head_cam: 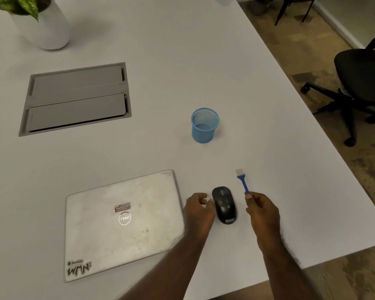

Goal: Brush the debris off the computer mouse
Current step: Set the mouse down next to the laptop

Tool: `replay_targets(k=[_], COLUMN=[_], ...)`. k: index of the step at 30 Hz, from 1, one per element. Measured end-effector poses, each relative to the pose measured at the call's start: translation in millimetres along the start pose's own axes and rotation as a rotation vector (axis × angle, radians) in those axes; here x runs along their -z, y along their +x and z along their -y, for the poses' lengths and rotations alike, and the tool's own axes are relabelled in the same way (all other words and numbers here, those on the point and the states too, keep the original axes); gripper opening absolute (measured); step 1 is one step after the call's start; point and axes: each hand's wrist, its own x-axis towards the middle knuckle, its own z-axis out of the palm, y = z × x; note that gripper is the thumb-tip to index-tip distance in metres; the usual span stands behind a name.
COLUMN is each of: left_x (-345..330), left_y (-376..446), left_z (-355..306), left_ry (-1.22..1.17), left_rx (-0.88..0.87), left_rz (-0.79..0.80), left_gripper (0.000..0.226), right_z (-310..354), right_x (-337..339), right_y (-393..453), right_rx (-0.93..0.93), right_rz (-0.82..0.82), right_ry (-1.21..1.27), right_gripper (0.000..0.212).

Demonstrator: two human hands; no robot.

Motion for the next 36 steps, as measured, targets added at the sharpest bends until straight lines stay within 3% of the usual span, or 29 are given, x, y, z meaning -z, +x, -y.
replay_targets(k=[11, 18, 23, 29, 36], left_x=[96.2, 146.8, 159.2, 162.8, 164.1], left_y=[24.6, 46.9, 55.8, 62.2, 66.8], left_z=[19.8, 41.2, 65.2, 82.2, 91.2], left_ry=[0.255, 0.68, 0.891, 0.931, 0.934], left_rx=[-0.513, -0.539, -0.574, -0.586, -0.519], left_rz=[-0.252, -0.348, -0.374, -0.301, -0.193], left_gripper=[0.035, 0.055, 0.056, 0.056, 0.06], right_z=[83.4, 144.3, 171.7, 189.2, 191.5], right_x=[-0.3, -38.7, -71.9, -99.9, -121.9], right_y=[17.0, 48.8, 81.0, 113.0, 121.7], right_rx=[0.198, 0.369, 0.541, 0.601, 0.595], right_rz=[0.17, 0.198, 0.153, 0.119, 0.088], right_ry=[0.062, -0.08, -0.477, -0.883, -1.012], right_gripper=[0.01, 0.007, 0.019, 0.027, 0.021])
